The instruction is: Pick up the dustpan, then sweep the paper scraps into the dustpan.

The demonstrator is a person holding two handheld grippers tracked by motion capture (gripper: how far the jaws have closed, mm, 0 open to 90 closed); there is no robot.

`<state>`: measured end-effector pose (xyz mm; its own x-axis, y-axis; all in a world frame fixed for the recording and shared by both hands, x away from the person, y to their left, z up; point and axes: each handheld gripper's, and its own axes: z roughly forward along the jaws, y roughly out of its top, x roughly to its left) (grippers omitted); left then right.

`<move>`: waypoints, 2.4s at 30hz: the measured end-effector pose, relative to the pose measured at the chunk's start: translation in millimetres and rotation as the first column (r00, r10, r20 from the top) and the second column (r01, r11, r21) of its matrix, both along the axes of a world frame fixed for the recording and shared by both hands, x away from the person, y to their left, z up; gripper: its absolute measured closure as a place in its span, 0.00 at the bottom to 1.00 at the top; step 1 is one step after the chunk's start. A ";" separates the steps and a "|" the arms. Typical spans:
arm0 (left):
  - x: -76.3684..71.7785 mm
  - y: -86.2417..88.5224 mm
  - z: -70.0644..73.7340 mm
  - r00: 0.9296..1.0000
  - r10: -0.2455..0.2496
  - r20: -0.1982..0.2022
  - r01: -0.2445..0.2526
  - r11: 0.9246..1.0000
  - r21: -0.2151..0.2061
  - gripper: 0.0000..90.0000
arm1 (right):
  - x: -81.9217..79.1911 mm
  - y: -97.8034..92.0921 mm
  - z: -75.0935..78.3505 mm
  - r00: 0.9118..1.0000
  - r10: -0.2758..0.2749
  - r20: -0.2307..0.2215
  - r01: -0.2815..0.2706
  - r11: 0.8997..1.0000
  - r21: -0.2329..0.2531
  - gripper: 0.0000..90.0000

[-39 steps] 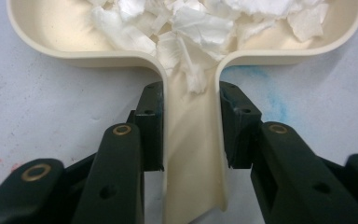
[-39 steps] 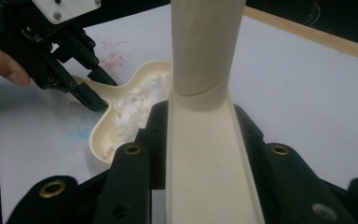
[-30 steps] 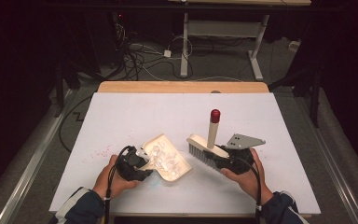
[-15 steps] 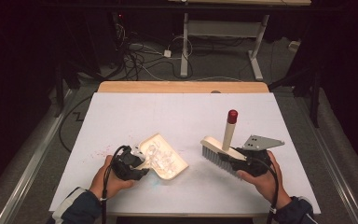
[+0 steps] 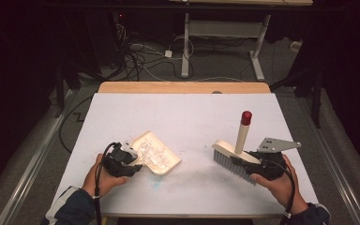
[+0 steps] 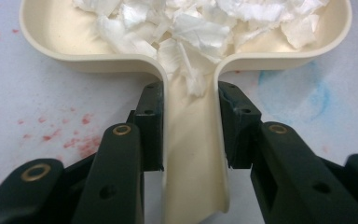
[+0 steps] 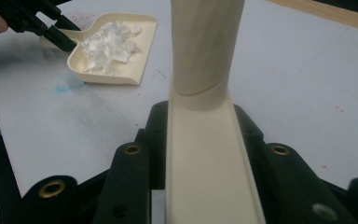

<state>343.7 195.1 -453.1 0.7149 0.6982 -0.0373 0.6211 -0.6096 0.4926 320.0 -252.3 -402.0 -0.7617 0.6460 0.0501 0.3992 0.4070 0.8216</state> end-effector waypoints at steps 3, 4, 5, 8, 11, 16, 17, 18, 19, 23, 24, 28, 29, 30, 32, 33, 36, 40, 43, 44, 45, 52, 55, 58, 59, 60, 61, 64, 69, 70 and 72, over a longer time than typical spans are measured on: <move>0.9 5.8 1.5 1.000 0.018 0.008 -0.018 1.000 0.001 0.70 | -1.4 -3.5 0.5 1.000 0.001 -0.010 -0.001 1.000 0.016 0.75; 0.9 7.7 1.7 1.000 0.027 0.011 -0.027 1.000 -0.001 0.70 | -2.0 -4.4 0.8 1.000 0.005 -0.008 -0.005 1.000 0.021 0.75; 1.0 10.0 2.0 0.999 0.032 0.011 -0.032 0.999 0.001 0.70 | -2.9 -4.7 1.3 1.000 0.006 -0.011 -0.006 1.000 0.025 0.75; 2.1 16.7 2.6 0.998 0.054 0.015 -0.054 0.999 0.003 0.70 | -5.7 -4.7 2.1 1.000 0.019 -0.016 -0.019 1.000 0.025 0.75; 4.1 22.5 2.6 0.998 0.068 0.018 -0.068 0.998 0.006 0.70 | -8.2 -3.1 2.9 0.999 0.038 -0.030 -0.038 0.999 0.009 0.75; 6.0 29.6 1.6 0.995 0.095 0.020 -0.095 0.995 0.002 0.70 | -12.1 -1.5 4.5 0.995 0.076 -0.070 -0.076 0.997 -0.002 0.75; 6.0 30.5 1.5 0.995 0.100 0.020 -0.100 0.995 0.003 0.70 | -12.9 -2.3 5.0 0.993 0.088 -0.079 -0.088 0.996 0.010 0.75; 5.8 31.2 1.6 0.995 0.102 0.020 -0.102 0.995 0.006 0.70 | -13.3 -3.3 5.4 0.991 0.097 -0.088 -0.095 0.995 0.018 0.75; 5.5 31.9 1.7 0.994 0.104 0.023 -0.104 0.995 0.005 0.70 | -14.1 -4.4 5.8 0.990 0.097 -0.098 -0.096 0.995 0.022 0.75; 5.0 36.0 1.7 0.993 0.119 0.023 -0.119 0.993 0.005 0.70 | -15.1 -8.6 5.7 0.989 0.090 -0.115 -0.089 0.996 0.015 0.75; 4.4 37.2 1.7 0.992 0.124 0.023 -0.124 0.992 0.003 0.70 | -15.0 -9.6 5.5 0.989 0.089 -0.121 -0.088 0.996 0.014 0.75; 2.7 42.0 3.1 0.990 0.142 0.025 -0.142 0.990 -0.004 0.70 | -15.5 -11.3 4.8 0.984 0.100 -0.145 -0.099 0.995 0.014 0.75; 2.4 43.0 3.5 0.988 0.149 0.029 -0.149 0.989 -0.005 0.70 | -15.9 -11.1 4.8 0.982 0.110 -0.156 -0.109 0.994 0.014 0.75; 2.1 44.4 4.0 0.987 0.159 0.034 -0.158 0.987 -0.008 0.70 | -16.6 -11.0 5.0 0.979 0.115 -0.167 -0.115 0.993 0.013 0.75; 2.0 47.5 5.2 0.986 0.164 0.036 -0.164 0.987 -0.005 0.70 | -18.9 -10.9 5.6 0.976 0.126 -0.180 -0.127 0.992 0.006 0.75; 2.0 48.6 5.1 0.985 0.170 0.038 -0.170 0.985 -0.009 0.70 | -19.5 -11.1 5.5 0.973 0.135 -0.185 -0.137 0.991 0.001 0.75; 2.0 51.2 4.9 0.982 0.185 0.041 -0.185 0.983 -0.013 0.70 | -17.9 -13.0 3.8 0.968 0.127 -0.215 -0.132 0.991 -0.011 0.75; 2.6 54.3 5.0 0.978 0.202 0.050 -0.201 0.979 -0.014 0.70 | -10.1 -14.7 -0.1 0.960 0.125 -0.250 -0.135 0.991 -0.024 0.75; 4.4 59.7 4.6 0.970 0.236 0.063 -0.235 0.972 -0.015 0.70 | -0.4 -15.5 -4.1 0.953 0.128 -0.276 -0.141 0.990 -0.028 0.75; 5.1 61.6 4.4 0.967 0.246 0.063 -0.245 0.969 -0.022 0.70 | 3.1 -15.6 -5.5 0.951 0.123 -0.283 -0.138 0.990 -0.033 0.75; 5.9 62.9 4.0 0.965 0.253 0.065 -0.252 0.967 -0.023 0.70 | 6.8 -16.0 -6.4 0.951 0.115 -0.288 -0.134 0.990 -0.046 0.75; 11.9 61.6 0.0 0.952 0.296 0.081 -0.295 0.955 -0.027 0.70 | 36.4 -20.8 -12.4 0.945 0.082 -0.317 -0.110 0.992 -0.069 0.70; 15.2 58.6 -3.4 0.951 0.299 0.077 -0.298 0.954 -0.026 0.70 | 48.1 -23.0 -14.6 0.943 0.068 -0.325 -0.102 0.991 -0.089 0.66; 20.1 55.7 -6.3 0.950 0.305 0.065 -0.304 0.952 -0.033 0.70 | 60.3 -24.3 -17.1 0.934 0.054 -0.353 -0.095 0.990 -0.100 0.66; 21.4 54.1 -6.5 0.949 0.309 0.067 -0.307 0.951 -0.035 0.70 | 65.2 -24.5 -18.3 0.928 0.052 -0.369 -0.095 0.990 -0.100 0.65; 22.7 52.5 -6.5 0.947 0.313 0.071 -0.311 0.950 -0.036 0.70 | 69.0 -24.1 -19.0 0.927 0.051 -0.372 -0.098 0.989 -0.108 0.65; 23.7 50.8 -6.6 0.945 0.320 0.072 -0.317 0.947 -0.041 0.70 | 73.0 -23.9 -19.2 0.926 0.054 -0.374 -0.105 0.988 -0.116 0.65; 26.9 46.7 -7.5 0.939 0.337 0.073 -0.335 0.941 -0.040 0.70 | 82.6 -23.1 -17.2 0.923 0.039 -0.383 -0.099 0.985 -0.138 0.64; 31.6 41.6 -12.1 0.932 0.357 0.057 -0.355 0.934 -0.046 0.70 | 101.6 -21.0 -13.8 0.922 0.023 -0.387 -0.105 0.976 -0.191 0.57; 32.4 40.8 -13.0 0.932 0.358 0.052 -0.356 0.934 -0.044 0.70 | 104.2 -20.8 -13.2 0.921 0.021 -0.388 -0.109 0.972 -0.206 0.56; 32.5 38.9 -14.3 0.931 0.363 0.047 -0.361 0.931 -0.052 0.70 | 111.4 -20.7 -12.9 0.917 0.034 -0.398 -0.135 0.964 -0.229 0.54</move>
